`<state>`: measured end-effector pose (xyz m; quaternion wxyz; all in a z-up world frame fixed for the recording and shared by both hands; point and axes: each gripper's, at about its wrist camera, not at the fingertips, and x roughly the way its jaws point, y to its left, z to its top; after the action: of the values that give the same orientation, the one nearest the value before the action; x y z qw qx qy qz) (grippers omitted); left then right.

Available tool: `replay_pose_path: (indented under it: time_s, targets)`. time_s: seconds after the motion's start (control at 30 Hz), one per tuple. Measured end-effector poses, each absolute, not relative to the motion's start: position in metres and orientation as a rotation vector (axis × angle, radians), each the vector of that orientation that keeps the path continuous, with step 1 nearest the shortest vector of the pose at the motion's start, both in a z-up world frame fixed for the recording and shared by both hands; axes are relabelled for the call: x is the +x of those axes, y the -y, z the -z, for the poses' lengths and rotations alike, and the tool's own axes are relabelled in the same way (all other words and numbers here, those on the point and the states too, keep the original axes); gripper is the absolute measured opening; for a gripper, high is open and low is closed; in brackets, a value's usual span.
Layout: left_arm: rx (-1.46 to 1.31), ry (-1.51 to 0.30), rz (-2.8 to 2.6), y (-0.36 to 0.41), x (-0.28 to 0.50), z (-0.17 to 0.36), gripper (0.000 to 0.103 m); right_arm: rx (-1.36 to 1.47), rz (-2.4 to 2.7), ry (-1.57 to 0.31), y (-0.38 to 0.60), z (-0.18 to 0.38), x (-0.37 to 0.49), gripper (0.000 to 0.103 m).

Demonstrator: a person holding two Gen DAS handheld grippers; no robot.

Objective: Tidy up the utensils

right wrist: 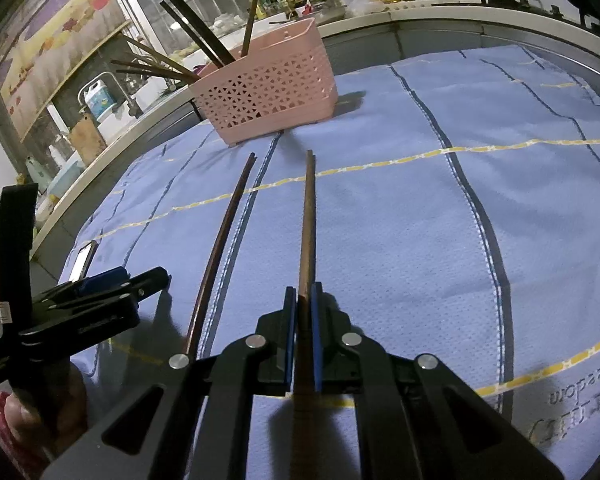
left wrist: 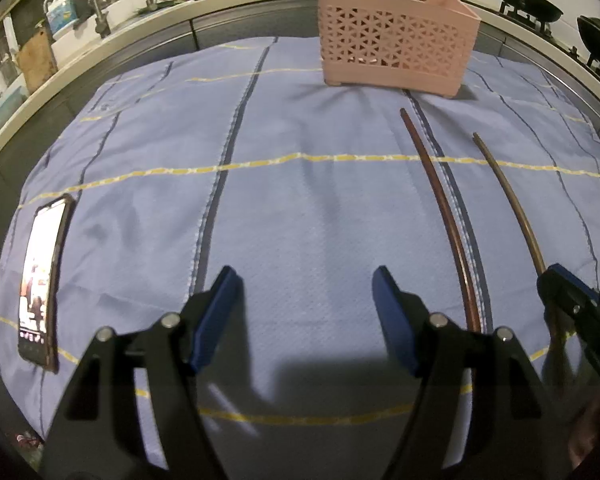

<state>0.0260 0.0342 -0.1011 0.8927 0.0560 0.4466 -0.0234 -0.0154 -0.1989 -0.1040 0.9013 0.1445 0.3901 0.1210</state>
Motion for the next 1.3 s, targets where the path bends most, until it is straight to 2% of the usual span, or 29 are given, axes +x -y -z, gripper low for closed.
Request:
replay_pose_path:
  time_s: [0.57,0.73,0.9,1.07,1.3]
  targets:
    - [0.113,-0.924,0.027,-0.0380,0.0259,0.1025,0.078,0.297,-0.259,-0.808,0.1954,0.1041,-0.0157,0.010]
    - [0.113,-0.923,0.023,-0.0387,0.0258,0.1029,0.079,0.287,-0.268,-0.802,0.1917,0.1035,-0.0171,0.017]
    - [0.115,-0.922,0.014,-0.0396,0.0254,0.1034,0.083,0.271,-0.259,-0.788,0.1903,0.1002,-0.0189,0.033]
    - [0.112,-0.925,0.005,-0.0426,0.0257,0.1046,0.089,0.282,-0.222,-0.757,0.1967,0.0955,-0.0197,0.036]
    - [0.115,-0.927,0.012,-0.0444,0.0249,0.1041,0.090,0.280,-0.213,-0.770,0.1981,0.0971,-0.0172,0.036]
